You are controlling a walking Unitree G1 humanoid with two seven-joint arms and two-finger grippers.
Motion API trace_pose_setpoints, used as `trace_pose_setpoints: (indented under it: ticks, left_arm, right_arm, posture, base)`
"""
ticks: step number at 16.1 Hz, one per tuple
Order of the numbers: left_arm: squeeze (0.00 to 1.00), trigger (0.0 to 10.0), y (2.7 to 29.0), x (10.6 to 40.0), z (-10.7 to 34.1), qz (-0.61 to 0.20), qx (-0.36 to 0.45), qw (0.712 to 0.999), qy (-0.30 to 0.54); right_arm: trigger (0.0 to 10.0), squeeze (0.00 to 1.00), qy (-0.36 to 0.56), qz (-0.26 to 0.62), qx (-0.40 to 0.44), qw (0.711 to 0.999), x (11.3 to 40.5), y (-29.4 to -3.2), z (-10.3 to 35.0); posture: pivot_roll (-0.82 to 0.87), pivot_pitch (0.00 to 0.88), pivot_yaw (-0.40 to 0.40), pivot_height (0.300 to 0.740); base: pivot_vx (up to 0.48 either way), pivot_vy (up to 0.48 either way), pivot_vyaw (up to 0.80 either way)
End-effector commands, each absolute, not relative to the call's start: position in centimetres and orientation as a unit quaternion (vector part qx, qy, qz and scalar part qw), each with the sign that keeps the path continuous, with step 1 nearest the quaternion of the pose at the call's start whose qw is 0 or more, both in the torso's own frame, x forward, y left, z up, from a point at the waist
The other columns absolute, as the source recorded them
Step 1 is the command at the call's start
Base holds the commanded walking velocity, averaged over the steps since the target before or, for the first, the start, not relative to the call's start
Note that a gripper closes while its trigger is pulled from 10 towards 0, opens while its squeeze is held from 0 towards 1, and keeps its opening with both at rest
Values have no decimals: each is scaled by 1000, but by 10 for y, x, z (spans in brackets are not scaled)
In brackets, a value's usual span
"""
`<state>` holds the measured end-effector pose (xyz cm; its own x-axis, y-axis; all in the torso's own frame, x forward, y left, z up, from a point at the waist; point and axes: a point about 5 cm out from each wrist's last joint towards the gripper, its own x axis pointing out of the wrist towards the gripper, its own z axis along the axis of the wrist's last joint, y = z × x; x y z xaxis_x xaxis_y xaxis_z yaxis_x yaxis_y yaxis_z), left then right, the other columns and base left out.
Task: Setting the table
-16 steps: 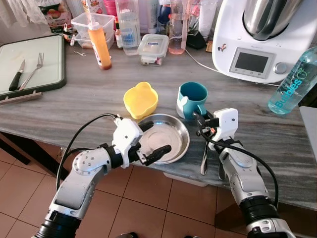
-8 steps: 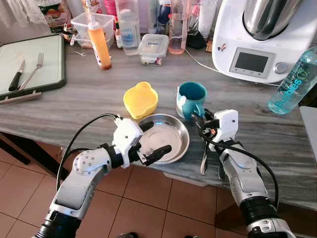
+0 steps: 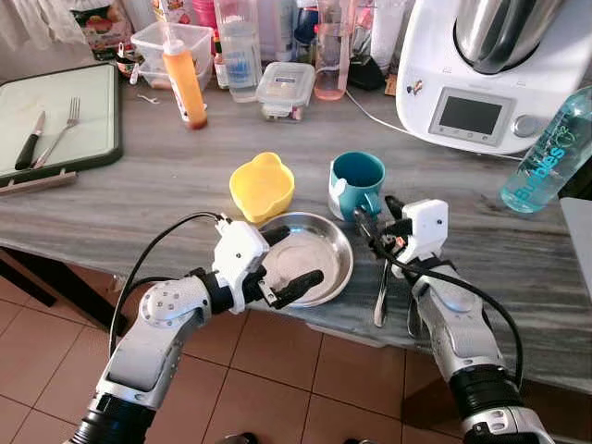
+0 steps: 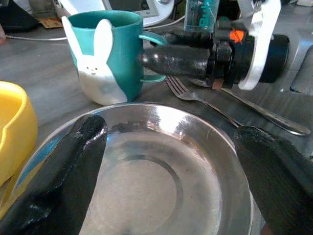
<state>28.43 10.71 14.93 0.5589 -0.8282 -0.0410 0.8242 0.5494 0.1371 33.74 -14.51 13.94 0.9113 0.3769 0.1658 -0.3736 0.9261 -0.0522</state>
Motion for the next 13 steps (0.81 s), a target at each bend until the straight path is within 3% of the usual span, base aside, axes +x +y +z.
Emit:
trace_pose_setpoints:
  ticks: [1,9,13]
  left_arm:
    - [0,10000,105,283,151,-473,75,878,-16]
    - [0,10000,102,284,151,-475,74,877,-18]
    - [0,10000,100,286,150,-475,72,877,-19]
  right_arm:
    - [10000,1000,-99,200,-9,975,338,-143,147]
    - [10000,1000,-136,189,-6,972,326,-149,169]
    - [10000,1000,-166,180,-3,969,298,-145,184]
  posture:
    - [122,155,16,740]
    - [117,147,16,740]
    - [103,133,12,740]
  base:
    - [0,0,0]
    - [0,0,0]
    - [0,0,0]
